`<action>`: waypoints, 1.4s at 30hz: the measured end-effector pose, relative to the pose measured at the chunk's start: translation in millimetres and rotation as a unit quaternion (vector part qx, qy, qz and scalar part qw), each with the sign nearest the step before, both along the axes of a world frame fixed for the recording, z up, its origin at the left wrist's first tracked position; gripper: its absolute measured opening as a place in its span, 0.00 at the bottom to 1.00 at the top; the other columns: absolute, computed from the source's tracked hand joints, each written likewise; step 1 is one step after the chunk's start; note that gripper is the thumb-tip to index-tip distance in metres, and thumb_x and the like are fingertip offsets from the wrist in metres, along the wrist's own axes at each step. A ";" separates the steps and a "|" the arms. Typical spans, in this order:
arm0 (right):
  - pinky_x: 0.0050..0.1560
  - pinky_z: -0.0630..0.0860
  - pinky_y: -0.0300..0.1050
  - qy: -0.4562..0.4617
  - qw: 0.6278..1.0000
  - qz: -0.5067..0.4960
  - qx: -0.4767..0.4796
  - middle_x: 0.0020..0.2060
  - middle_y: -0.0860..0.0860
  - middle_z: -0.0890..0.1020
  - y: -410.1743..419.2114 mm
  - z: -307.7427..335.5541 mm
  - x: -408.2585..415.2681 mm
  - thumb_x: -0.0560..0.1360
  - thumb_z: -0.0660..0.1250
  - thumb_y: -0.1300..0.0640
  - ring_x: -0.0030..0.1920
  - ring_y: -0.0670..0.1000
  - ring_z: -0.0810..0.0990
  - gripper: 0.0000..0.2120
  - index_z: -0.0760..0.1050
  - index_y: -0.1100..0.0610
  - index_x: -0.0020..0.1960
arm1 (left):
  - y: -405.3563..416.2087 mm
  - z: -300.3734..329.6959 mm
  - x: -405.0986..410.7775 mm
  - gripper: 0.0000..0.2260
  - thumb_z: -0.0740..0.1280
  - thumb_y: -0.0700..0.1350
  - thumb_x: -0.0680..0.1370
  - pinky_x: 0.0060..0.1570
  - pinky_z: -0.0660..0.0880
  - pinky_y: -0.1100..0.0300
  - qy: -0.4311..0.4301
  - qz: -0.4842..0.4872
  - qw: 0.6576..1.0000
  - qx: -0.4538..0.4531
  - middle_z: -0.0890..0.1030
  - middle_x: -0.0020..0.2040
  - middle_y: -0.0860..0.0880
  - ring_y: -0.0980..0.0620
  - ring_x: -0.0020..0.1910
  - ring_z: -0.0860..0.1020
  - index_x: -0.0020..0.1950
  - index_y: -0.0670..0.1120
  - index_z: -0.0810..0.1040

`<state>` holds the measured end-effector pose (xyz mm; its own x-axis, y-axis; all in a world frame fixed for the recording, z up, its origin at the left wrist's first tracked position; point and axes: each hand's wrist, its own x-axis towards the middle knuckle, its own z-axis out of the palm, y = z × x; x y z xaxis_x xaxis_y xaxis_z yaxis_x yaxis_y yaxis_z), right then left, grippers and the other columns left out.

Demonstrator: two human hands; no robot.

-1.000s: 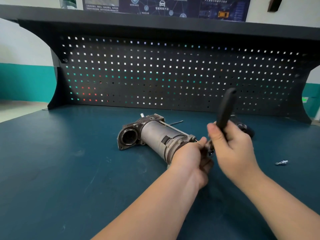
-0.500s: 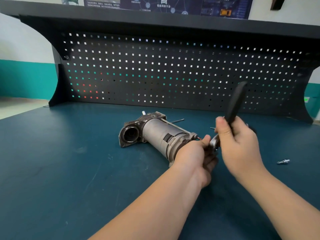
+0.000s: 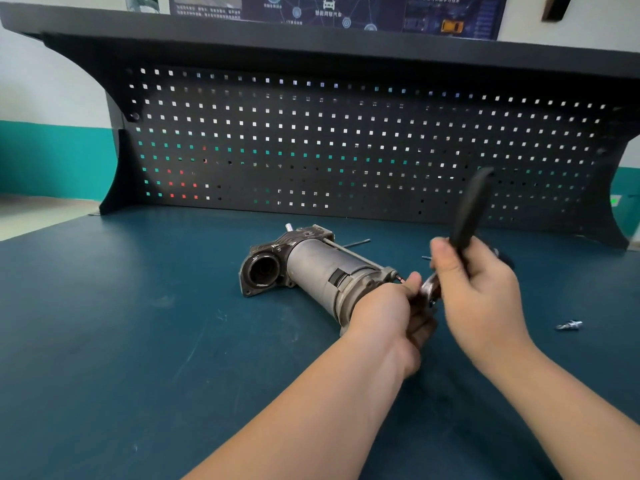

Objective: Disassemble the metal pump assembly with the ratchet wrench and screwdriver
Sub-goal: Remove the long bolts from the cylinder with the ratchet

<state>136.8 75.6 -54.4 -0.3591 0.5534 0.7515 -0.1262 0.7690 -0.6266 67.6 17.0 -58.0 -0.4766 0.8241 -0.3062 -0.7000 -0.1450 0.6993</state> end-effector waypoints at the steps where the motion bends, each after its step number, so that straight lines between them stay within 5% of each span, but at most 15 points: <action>1: 0.25 0.65 0.38 0.045 0.988 0.027 -0.145 0.20 0.47 0.70 1.6 2.7 -1.0 0.79 0.61 0.47 0.21 0.43 0.67 0.15 0.69 0.53 0.36 | -0.6 0.2 -0.2 0.08 0.67 0.41 0.77 0.53 0.76 0.54 -0.003 0.001 1.000 0.001 0.82 0.47 0.42 0.47 0.43 0.79 0.54 0.39 0.79; 5: 0.17 0.55 0.30 0.168 0.728 0.182 -0.639 0.16 0.46 0.61 14.2 5.3 -7.8 0.82 0.57 0.53 0.14 0.42 0.58 0.16 0.64 0.57 0.37 | -1.9 5.2 1.4 0.05 0.64 0.41 0.79 0.45 0.77 0.59 -0.018 -0.012 1.000 0.014 0.80 0.43 0.42 0.48 0.39 0.78 0.47 0.39 0.77; 7: 0.18 0.56 0.32 0.151 0.799 0.163 -0.558 0.16 0.46 0.61 15.0 4.5 -8.0 0.82 0.58 0.51 0.15 0.43 0.59 0.17 0.65 0.57 0.36 | -0.8 5.2 2.3 0.04 0.64 0.40 0.79 0.47 0.76 0.59 -0.014 -0.004 1.000 0.006 0.80 0.46 0.42 0.48 0.41 0.78 0.49 0.40 0.77; 10: 0.26 0.66 0.37 0.031 0.994 0.048 -0.093 0.22 0.47 0.72 6.2 3.8 -0.5 0.79 0.61 0.47 0.23 0.43 0.69 0.15 0.71 0.52 0.37 | -1.0 3.8 3.5 0.05 0.66 0.43 0.78 0.49 0.76 0.57 0.017 -0.004 1.000 -0.001 0.81 0.44 0.44 0.49 0.41 0.78 0.48 0.42 0.78; 13: 0.33 0.71 0.37 -0.058 0.990 0.008 0.126 0.30 0.47 0.78 0.6 2.2 0.6 0.75 0.61 0.43 0.31 0.45 0.76 0.13 0.72 0.51 0.40 | -3.3 4.0 1.7 0.05 0.66 0.41 0.77 0.39 0.78 0.61 0.020 -0.002 1.000 0.002 0.82 0.46 0.45 0.51 0.38 0.79 0.50 0.42 0.80; 16: 0.23 0.65 0.38 0.058 0.971 0.054 -0.228 0.19 0.47 0.69 3.0 6.6 -3.7 0.79 0.61 0.46 0.20 0.43 0.66 0.16 0.70 0.54 0.37 | -4.2 5.8 0.2 0.04 0.66 0.41 0.78 0.47 0.76 0.56 -0.002 0.008 1.000 0.000 0.80 0.43 0.43 0.49 0.40 0.78 0.48 0.41 0.78; 20: 0.18 0.54 0.29 0.177 0.689 0.188 -0.677 0.16 0.47 0.60 18.7 2.0 -8.5 0.82 0.57 0.53 0.14 0.42 0.58 0.16 0.65 0.58 0.37 | -3.4 9.5 3.7 0.08 0.62 0.42 0.80 0.46 0.75 0.59 0.002 -0.011 1.000 0.004 0.79 0.40 0.43 0.48 0.40 0.77 0.43 0.40 0.75; 25: 0.28 0.67 0.40 0.040 0.989 0.068 -0.127 0.22 0.46 0.72 9.3 3.4 -1.8 0.78 0.61 0.45 0.23 0.43 0.69 0.14 0.72 0.52 0.38 | -2.3 6.1 3.7 0.06 0.66 0.45 0.78 0.47 0.73 0.59 0.041 -0.019 0.999 -0.016 0.80 0.46 0.45 0.49 0.43 0.77 0.47 0.43 0.78; 27: 0.33 0.71 0.41 -0.039 0.997 0.034 0.056 0.27 0.47 0.78 3.2 3.3 -0.7 0.75 0.60 0.42 0.28 0.45 0.75 0.12 0.72 0.49 0.41 | -2.4 6.2 2.1 0.05 0.65 0.43 0.78 0.42 0.73 0.61 0.039 -0.019 0.999 -0.011 0.80 0.42 0.47 0.51 0.38 0.76 0.44 0.44 0.78; 29: 0.29 0.69 0.41 -0.008 0.998 0.026 -0.052 0.22 0.47 0.74 2.0 2.8 -2.2 0.76 0.61 0.43 0.24 0.45 0.71 0.14 0.72 0.51 0.38 | -2.5 6.1 0.2 0.04 0.65 0.42 0.78 0.46 0.74 0.58 0.026 -0.006 1.000 -0.010 0.79 0.40 0.45 0.50 0.38 0.77 0.47 0.43 0.78; 32: 0.18 0.57 0.32 0.141 0.788 0.171 -0.575 0.17 0.46 0.62 13.7 4.3 -6.4 0.81 0.59 0.51 0.15 0.43 0.59 0.17 0.66 0.56 0.36 | -3.7 7.1 1.9 0.06 0.64 0.41 0.79 0.53 0.74 0.55 0.005 -0.010 1.000 0.002 0.80 0.41 0.42 0.48 0.42 0.78 0.48 0.39 0.77; 34: 0.17 0.54 0.29 0.172 0.681 0.197 -0.684 0.17 0.47 0.60 18.1 3.2 -6.6 0.82 0.57 0.53 0.14 0.42 0.58 0.17 0.64 0.58 0.36 | -3.7 8.4 3.9 0.07 0.63 0.41 0.79 0.46 0.76 0.58 -0.002 -0.010 1.000 0.005 0.80 0.40 0.42 0.48 0.40 0.78 0.44 0.39 0.76; 38: 0.25 0.64 0.39 0.072 0.959 0.069 -0.264 0.19 0.45 0.68 13.7 3.2 -3.5 0.79 0.61 0.45 0.22 0.45 0.65 0.16 0.70 0.54 0.37 | -3.0 7.4 3.5 0.07 0.64 0.42 0.79 0.53 0.73 0.56 0.020 -0.012 1.000 -0.004 0.79 0.38 0.44 0.48 0.41 0.77 0.43 0.41 0.76; 40: 0.31 0.68 0.38 -0.022 1.000 0.016 0.011 0.26 0.44 0.74 3.9 3.5 -2.5 0.74 0.61 0.41 0.28 0.43 0.70 0.12 0.72 0.49 0.41 | -4.4 8.0 2.4 0.08 0.64 0.42 0.78 0.42 0.75 0.60 0.032 -0.018 0.999 -0.003 0.78 0.34 0.47 0.52 0.33 0.76 0.40 0.43 0.77; 42: 0.31 0.67 0.38 -0.024 0.999 0.023 0.013 0.25 0.44 0.74 -2.5 0.7 -4.5 0.74 0.62 0.41 0.27 0.42 0.70 0.11 0.73 0.46 0.39 | -5.9 8.6 0.7 0.08 0.64 0.40 0.78 0.36 0.76 0.61 0.024 -0.008 1.000 -0.006 0.78 0.30 0.48 0.53 0.28 0.75 0.39 0.43 0.77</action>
<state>132.3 73.2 -53.7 -0.4198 0.5163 0.7465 -0.1319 0.7790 -0.6129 68.3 11.0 -49.3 -0.4774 0.8284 -0.2931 -0.6684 -0.1259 0.7330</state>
